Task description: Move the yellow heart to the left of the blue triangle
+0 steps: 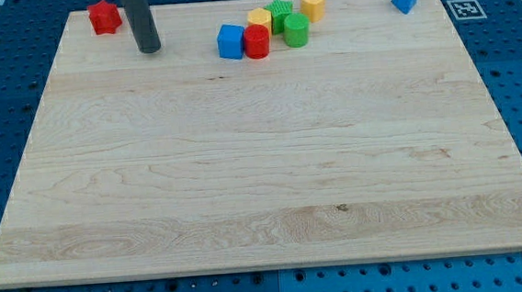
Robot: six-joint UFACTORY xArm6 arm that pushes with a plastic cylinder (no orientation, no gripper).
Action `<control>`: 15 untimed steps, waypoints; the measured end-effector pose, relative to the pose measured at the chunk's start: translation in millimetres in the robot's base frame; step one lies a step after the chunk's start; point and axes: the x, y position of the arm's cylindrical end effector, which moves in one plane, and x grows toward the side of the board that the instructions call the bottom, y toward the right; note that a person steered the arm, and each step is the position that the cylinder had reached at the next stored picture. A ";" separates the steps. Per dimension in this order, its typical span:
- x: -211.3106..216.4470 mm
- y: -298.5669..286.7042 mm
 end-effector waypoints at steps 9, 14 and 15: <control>-18.3 256.4; 27.3 305.5; 20.5 306.6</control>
